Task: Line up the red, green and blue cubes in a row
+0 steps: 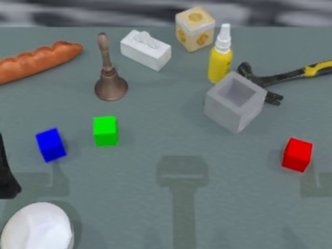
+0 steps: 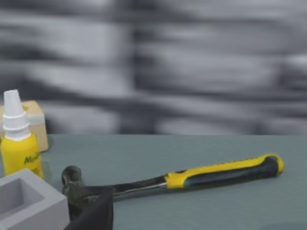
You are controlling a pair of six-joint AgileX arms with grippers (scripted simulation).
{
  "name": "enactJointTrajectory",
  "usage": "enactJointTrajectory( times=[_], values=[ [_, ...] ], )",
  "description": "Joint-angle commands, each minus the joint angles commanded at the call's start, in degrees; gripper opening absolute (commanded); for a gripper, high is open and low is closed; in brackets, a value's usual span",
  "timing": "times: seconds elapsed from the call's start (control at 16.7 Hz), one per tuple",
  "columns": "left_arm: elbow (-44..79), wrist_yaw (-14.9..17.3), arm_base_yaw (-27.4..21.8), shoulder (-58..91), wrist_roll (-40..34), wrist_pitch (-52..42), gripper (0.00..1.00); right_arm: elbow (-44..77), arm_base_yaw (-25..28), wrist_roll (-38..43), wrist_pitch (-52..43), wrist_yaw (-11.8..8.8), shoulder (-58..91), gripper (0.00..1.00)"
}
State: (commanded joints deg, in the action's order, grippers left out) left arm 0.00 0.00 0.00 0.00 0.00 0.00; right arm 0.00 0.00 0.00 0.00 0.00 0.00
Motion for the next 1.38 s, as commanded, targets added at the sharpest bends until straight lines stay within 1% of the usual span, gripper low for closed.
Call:
enactJointTrajectory(
  times=[0.24,0.48,0.66,1.14,1.38],
  values=[
    [0.0,0.0,0.0,0.0,0.0,0.0,1.0,1.68,0.34,-1.18,-1.17,-0.07,1.76,1.0],
    [0.0,0.0,0.0,0.0,0.0,0.0,1.0,11.18,1.9,-7.7,-7.66,-0.16,12.56,1.0],
    [0.0,0.0,0.0,0.0,0.0,0.0,1.0,21.67,3.52,-15.13,-15.18,-0.09,26.96,1.0],
    [0.0,0.0,0.0,0.0,0.0,0.0,1.0,52.92,8.6,-38.21,-39.28,0.24,76.56,1.0],
    [0.0,0.0,0.0,0.0,0.0,0.0,1.0,66.41,10.8,-47.86,-49.23,0.26,95.28,1.0]
  ],
)
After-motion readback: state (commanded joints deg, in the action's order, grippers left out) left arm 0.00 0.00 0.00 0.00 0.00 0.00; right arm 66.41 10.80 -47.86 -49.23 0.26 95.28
